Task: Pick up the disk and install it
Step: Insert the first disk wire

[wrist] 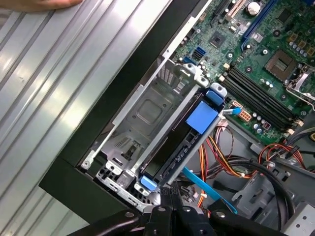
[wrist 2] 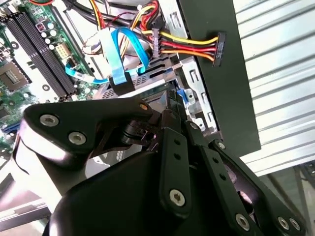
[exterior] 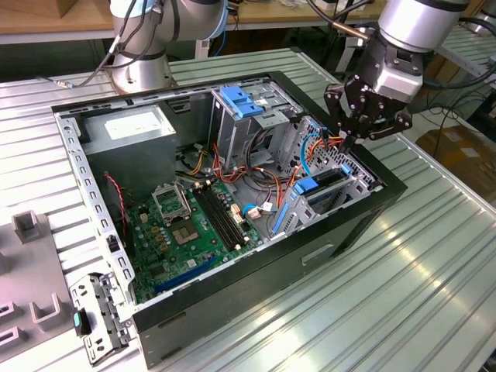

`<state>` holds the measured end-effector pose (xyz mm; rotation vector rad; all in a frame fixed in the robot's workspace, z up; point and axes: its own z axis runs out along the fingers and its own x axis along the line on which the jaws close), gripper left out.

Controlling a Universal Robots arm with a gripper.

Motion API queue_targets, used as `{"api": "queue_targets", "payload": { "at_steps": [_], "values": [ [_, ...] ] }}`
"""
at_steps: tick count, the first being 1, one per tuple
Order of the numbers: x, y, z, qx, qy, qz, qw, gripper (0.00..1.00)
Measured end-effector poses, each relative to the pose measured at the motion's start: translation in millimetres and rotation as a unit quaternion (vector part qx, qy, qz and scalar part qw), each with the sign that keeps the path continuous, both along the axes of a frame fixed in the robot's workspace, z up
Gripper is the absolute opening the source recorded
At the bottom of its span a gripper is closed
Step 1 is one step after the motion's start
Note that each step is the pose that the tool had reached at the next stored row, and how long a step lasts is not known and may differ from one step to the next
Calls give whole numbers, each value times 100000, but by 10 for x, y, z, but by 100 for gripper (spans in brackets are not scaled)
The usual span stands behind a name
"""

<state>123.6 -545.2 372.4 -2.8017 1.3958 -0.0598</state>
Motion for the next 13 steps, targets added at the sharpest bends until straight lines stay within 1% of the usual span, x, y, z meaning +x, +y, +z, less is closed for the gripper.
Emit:
{"api": "queue_targets", "payload": {
  "at_steps": [1, 2, 3, 4, 5, 7, 8, 9, 13],
  "values": [
    [0, 0, -1, 8, -569, 641, 99996, 11],
    [0, 0, 0, -1, -1664, 1433, 99976, 11],
    [0, 0, 0, -3, -2603, 2067, 99945, 11],
    [0, 1, -4, -4, -2819, 2551, 99928, 11],
    [3, 5, -6, -44, -2939, 3168, 99907, 11],
    [8, 21, -7, -115, -3073, 3989, 99873, 11],
    [11, 27, -6, -161, -3171, 4143, 99864, 11],
    [20, 38, -7, -225, -3360, 4221, 99854, 11],
    [37, 63, -7, -324, -3908, 4294, 99831, 11]
  ]
}}
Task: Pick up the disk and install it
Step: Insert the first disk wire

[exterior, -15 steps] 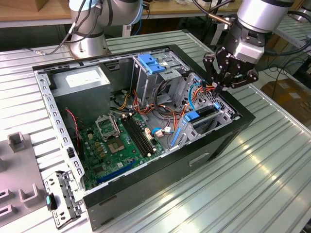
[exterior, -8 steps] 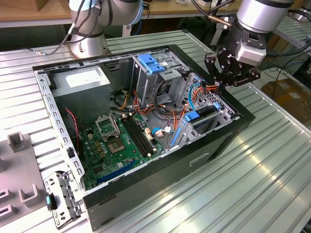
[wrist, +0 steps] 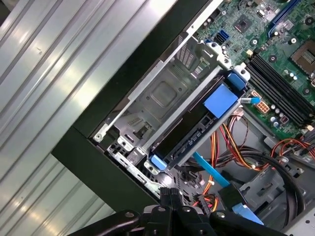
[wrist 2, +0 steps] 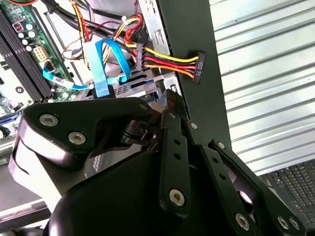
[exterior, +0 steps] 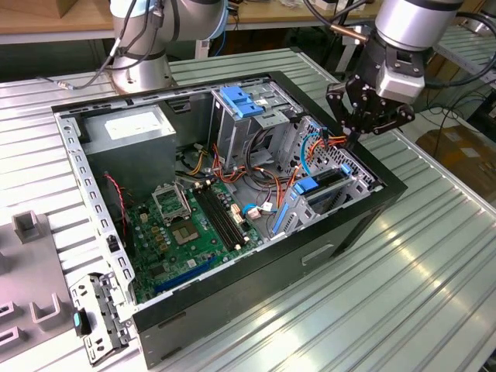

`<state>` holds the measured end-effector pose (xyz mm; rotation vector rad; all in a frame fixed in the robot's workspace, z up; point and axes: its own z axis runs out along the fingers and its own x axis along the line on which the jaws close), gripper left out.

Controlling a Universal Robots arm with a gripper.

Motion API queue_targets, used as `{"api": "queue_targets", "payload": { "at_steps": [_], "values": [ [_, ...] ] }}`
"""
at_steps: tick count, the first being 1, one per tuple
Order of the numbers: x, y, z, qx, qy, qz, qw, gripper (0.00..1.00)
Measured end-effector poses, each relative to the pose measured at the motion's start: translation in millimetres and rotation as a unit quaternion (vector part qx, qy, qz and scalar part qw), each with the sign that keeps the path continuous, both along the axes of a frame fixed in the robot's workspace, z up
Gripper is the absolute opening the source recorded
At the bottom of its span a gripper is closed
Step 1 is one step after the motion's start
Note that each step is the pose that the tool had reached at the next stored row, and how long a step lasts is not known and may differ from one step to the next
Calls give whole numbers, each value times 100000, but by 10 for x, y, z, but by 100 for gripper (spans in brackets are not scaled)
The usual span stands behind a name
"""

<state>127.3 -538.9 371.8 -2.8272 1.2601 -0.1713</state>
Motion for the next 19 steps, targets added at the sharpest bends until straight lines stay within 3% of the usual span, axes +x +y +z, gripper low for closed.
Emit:
{"api": "queue_targets", "payload": {
  "at_steps": [2, 10, 13, 15, 18, 19],
  "values": [
    [15, 10, 1, -24, -196, 73, 100000, 11],
    [113, 61, 2, -29, -233, 954, 99995, 11],
    [115, 94, 2, -51, -475, 2380, 99971, 11],
    [115, 94, 2, -50, -492, 3842, 99925, 11],
    [114, 95, 1, -49, -917, 5793, 99828, 11],
    [116, 96, 1, -61, -1171, 6119, 99806, 11]
  ]
}}
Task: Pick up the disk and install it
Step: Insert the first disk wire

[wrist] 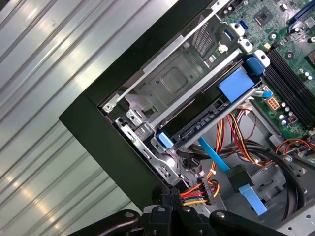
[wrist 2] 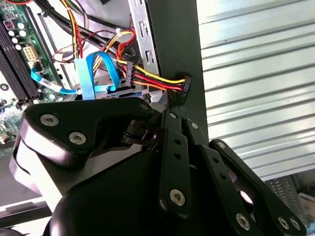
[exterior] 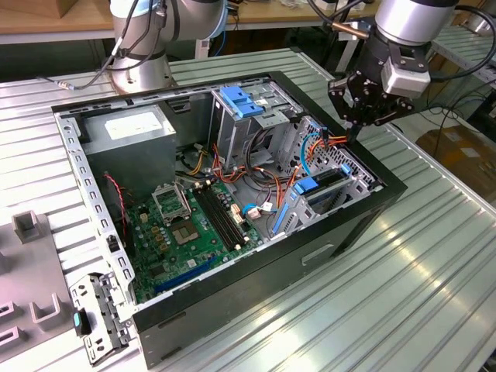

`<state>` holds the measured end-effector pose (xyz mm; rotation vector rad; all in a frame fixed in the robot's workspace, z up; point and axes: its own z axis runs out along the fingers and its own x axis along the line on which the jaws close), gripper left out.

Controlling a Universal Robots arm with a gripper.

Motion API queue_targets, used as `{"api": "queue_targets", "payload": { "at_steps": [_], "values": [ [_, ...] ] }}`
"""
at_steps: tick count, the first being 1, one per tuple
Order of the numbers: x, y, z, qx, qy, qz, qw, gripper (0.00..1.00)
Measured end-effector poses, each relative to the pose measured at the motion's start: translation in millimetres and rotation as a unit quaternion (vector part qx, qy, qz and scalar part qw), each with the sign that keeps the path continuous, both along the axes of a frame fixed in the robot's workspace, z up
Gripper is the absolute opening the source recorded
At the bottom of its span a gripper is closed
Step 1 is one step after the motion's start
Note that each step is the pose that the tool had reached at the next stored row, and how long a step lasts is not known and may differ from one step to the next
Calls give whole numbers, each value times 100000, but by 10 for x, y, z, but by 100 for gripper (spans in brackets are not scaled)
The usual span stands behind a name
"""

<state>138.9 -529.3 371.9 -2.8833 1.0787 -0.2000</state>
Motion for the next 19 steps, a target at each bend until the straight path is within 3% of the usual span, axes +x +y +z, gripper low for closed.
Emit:
{"api": "queue_targets", "payload": {
  "at_steps": [1, 3, 4, 6, 10, 14, 15, 18, 19],
  "values": [
    [5, 1, 0, -1, -253, 28, 100000, 11],
    [23, 10, 1, -9, -1133, 53, 99994, 11],
    [28, 12, 1, -5, -1330, 90, 99991, 11],
    [48, 19, 0, -52, -1433, 493, 99989, 11],
    [59, 21, 0, -425, -1436, 3390, 99931, 11],
    [72, 20, -2, -973, -1424, 5802, 99817, 11],
    [73, 20, -2, -1559, -1394, 6604, 99760, 17],
    [77, 20, -2, -4088, -1244, 8236, 99569, 18],
    [77, 21, -2, -4390, -1234, 8632, 99522, 25]
  ]
}}
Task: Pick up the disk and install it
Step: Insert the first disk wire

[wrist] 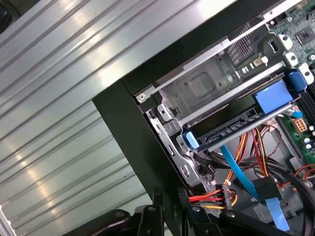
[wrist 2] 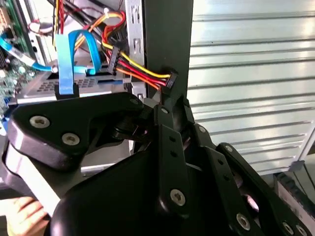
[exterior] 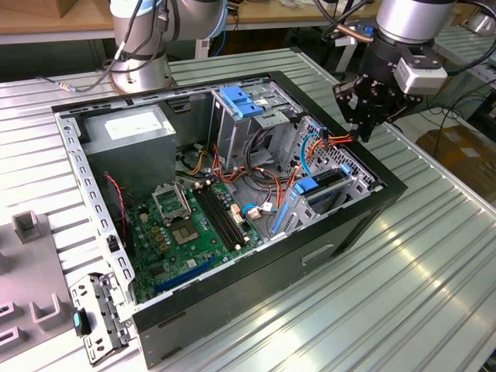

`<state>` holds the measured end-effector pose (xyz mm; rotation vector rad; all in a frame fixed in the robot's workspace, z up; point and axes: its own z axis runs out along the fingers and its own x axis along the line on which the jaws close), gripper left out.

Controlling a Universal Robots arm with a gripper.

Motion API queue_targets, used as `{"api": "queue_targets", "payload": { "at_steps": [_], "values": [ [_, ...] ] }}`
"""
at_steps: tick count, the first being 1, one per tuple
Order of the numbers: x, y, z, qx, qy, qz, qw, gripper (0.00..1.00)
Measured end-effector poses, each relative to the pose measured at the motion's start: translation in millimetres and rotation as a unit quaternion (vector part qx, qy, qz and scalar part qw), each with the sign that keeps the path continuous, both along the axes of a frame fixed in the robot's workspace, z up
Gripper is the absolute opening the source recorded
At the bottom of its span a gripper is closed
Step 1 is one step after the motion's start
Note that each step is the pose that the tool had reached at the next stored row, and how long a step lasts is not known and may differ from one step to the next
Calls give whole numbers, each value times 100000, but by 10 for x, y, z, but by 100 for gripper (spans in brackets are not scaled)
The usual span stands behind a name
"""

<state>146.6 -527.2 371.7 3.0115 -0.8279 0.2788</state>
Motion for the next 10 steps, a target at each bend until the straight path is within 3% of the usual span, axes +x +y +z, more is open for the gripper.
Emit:
{"api": "queue_targets", "payload": {
  "at_steps": [6, 10],
  "values": [
    [-12, 39, -4, -577, 3, 836, 99995, 25],
    [-12, 79, -10, -678, 2, 889, 99994, 25]
  ]
}}
